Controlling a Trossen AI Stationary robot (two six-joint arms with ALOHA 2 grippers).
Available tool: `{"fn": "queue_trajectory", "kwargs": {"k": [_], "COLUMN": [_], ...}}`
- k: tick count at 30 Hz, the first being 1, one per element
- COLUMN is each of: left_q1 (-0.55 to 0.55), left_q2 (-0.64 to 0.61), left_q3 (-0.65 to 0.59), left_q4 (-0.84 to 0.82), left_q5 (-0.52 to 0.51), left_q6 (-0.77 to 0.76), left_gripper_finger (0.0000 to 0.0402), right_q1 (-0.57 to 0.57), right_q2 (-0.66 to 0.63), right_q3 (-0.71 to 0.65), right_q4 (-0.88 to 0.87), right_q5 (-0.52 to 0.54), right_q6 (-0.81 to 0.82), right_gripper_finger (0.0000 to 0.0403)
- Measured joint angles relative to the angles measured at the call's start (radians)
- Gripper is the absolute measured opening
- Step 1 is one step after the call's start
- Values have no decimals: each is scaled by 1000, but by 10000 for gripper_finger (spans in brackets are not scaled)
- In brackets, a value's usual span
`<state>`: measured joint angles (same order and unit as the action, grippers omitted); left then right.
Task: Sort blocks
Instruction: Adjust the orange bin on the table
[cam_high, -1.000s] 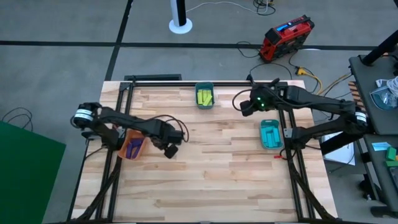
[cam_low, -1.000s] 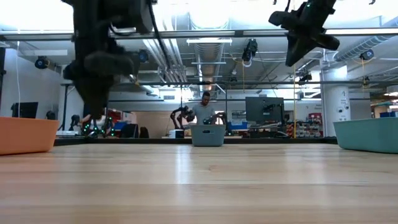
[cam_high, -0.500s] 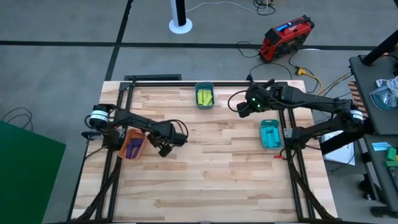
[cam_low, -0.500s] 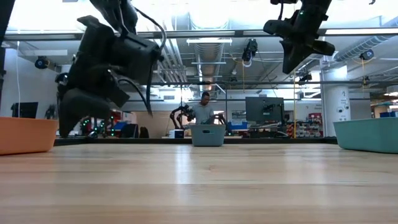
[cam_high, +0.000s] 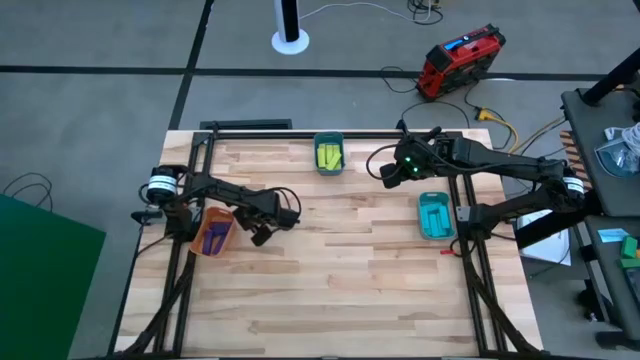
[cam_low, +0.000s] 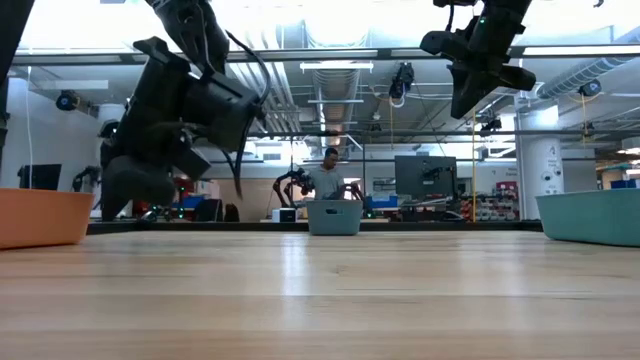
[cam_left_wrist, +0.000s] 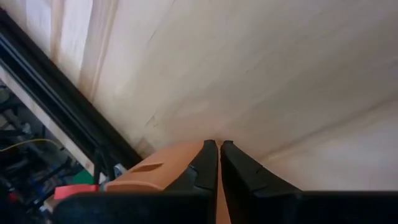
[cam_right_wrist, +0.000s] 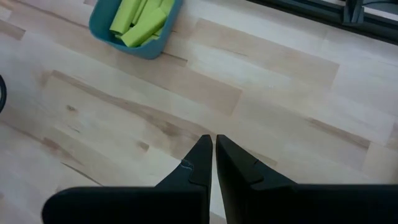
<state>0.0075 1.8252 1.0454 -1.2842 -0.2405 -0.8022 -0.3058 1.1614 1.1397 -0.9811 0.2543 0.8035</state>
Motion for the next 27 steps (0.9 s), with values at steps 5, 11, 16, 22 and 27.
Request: {"fn": "queue_trajectory", "kwargs": {"k": [5,11,16,22,27], "left_q1": [7,8,20,44,47], "left_q2": [0,0,-1,-1,-24], "left_q3": [-22,-41,-42,-53,-40], "left_q4": [-8,-17,-14,-10,-16], "left_q5": [0,1,-9,-13,-49], "left_q6": [9,9,9,9,9], "left_gripper_finger": [0,0,0,0,0], "right_q1": [0,0,0,0,0], "right_q2": [0,0,0,0,0], "right_q3": [0,-1,-1,-1,-1], "right_q4": [0,0,0,0,0], "right_q5": [0,0,0,0,0], "right_q6": [-1,-1,-3,-2,0], "right_gripper_finger": [12,12,12,12,12]}}
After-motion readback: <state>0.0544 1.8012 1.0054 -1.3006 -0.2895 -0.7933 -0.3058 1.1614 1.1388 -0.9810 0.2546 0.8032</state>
